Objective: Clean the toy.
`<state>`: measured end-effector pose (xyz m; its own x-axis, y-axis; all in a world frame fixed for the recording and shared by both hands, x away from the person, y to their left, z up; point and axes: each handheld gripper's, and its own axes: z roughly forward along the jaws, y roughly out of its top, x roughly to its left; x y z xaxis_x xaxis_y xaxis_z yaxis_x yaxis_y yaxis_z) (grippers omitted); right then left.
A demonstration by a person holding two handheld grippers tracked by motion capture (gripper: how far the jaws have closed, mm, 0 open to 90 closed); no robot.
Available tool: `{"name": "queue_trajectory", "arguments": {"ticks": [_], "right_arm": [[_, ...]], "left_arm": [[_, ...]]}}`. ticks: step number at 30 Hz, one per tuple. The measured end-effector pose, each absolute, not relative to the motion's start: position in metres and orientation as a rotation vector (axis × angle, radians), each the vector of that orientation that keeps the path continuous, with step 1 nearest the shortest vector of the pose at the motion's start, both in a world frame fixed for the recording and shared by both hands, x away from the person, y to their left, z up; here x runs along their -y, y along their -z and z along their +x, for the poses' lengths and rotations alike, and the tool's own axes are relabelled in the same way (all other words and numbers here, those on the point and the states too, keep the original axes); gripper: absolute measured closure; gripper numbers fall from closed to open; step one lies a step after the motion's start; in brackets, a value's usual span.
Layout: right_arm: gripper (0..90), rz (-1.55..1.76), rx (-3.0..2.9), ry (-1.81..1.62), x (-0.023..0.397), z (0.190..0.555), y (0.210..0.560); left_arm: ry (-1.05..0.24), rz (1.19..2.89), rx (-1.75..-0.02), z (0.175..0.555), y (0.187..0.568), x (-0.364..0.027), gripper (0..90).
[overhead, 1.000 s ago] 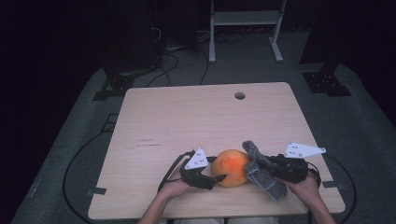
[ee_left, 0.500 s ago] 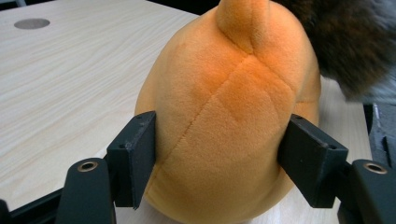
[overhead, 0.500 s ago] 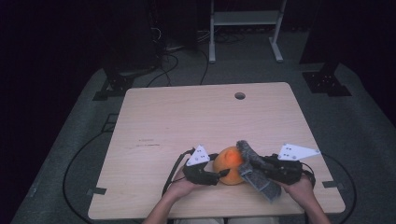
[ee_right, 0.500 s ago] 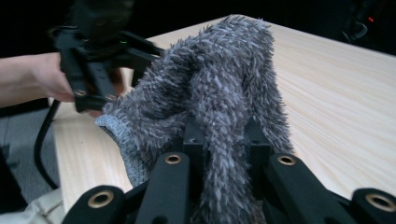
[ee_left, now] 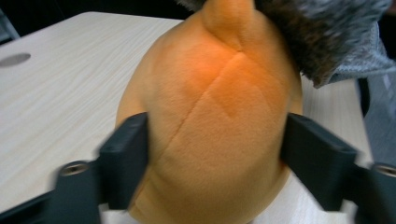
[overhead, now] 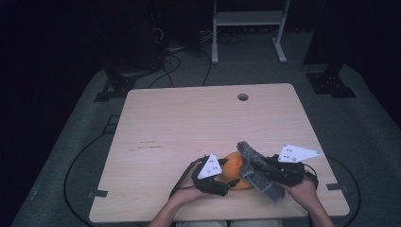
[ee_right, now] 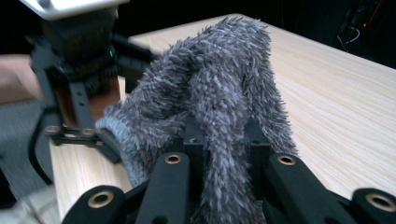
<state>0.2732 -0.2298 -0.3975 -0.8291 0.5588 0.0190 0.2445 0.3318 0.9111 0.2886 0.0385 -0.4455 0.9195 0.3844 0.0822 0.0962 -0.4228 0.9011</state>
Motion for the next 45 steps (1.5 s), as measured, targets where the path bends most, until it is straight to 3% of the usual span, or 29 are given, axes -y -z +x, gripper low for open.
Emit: {"name": "queue_trajectory", "arguments": {"ticks": [2,6,9,15,31,40,43,45], "right_arm": [[75.8,0.735,-2.322,-1.528,0.236,0.276,0.401],[75.9,0.776,-2.328,-1.506,0.247,0.277,0.398],[76.0,0.678,-2.353,-1.604,0.238,0.268,0.383],[76.2,0.635,-2.397,-1.454,0.218,0.267,0.382],[76.1,0.921,-2.345,-1.503,0.266,0.291,0.417],[76.1,0.948,-2.322,-1.422,0.271,0.290,0.415],[75.9,0.893,-2.329,-1.479,0.266,0.287,0.409],[75.9,0.880,-2.354,-1.437,0.260,0.287,0.414]], "left_arm": [[-0.310,1.996,-0.367,0.291,0.448,-0.037,16.2],[-0.351,2.000,-0.349,0.287,0.449,-0.029,27.0],[-0.382,2.020,-0.314,0.282,0.448,-0.025,29.3],[-0.408,2.036,-0.291,0.278,0.448,-0.022,33.8],[-0.319,2.012,-0.324,0.287,0.450,-0.036,33.2],[-0.316,2.001,-0.363,0.291,0.452,-0.042,24.6],[-0.269,2.014,-0.428,0.297,0.455,-0.040,9.3],[-0.233,2.016,-0.436,0.300,0.457,-0.038,5.9]]}}
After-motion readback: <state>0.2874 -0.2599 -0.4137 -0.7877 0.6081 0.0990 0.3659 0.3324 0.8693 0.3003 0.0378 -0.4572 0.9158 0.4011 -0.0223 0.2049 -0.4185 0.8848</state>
